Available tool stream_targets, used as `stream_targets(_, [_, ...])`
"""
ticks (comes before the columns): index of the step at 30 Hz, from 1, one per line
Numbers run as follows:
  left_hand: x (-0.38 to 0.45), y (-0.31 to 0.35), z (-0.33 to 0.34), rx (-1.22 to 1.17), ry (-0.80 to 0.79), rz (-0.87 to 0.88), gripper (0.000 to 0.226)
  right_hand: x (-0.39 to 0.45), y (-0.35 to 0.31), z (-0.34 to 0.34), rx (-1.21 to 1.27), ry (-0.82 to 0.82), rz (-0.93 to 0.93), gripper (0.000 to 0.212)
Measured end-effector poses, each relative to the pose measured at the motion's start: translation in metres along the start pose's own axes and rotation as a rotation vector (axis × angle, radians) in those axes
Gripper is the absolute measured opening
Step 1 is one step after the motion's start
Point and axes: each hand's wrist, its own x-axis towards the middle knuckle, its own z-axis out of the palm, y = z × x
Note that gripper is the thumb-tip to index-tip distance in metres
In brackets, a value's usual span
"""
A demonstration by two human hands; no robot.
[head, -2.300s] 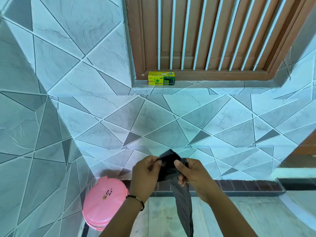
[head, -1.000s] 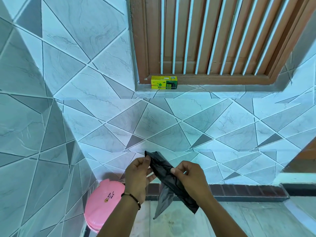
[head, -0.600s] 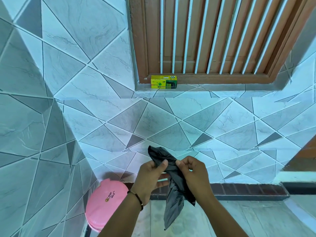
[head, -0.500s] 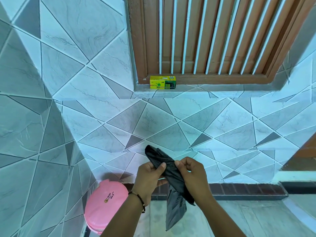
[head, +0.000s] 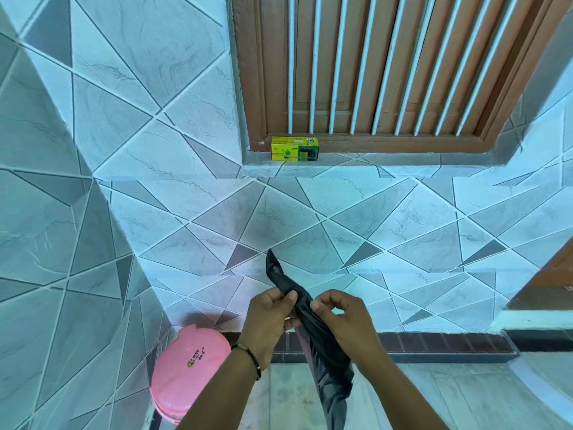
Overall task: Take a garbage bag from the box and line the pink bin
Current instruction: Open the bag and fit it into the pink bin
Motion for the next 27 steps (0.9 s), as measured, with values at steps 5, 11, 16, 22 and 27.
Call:
stream_targets(5, [-0.003,0.003,0.001,0.024,-0.003,0.046,0.012,0.0,-0.005,0.0,-0.037,0.035,-0.065,0.014])
stream_targets(11, [-0.002,0.004,0.003,0.057,0.027,0.065,0.027,-0.001,-0.011,0.004,0.012,0.03,-0.124,0.013])
stream_targets(16, [0.002,0.004,0.004,0.076,0.07,0.064,0.032,0.001,-0.009,0.005,0.005,0.025,-0.126,0.007])
stream_targets(22, [0.005,0.002,0.005,0.037,0.045,0.048,0.035,0.003,-0.006,0.008,0.004,-0.007,-0.125,0.015])
stream_targets(27, [0.006,0.003,-0.001,0.056,0.08,0.046,0.036,0.008,-0.001,0.003,0.089,0.022,-0.056,0.022])
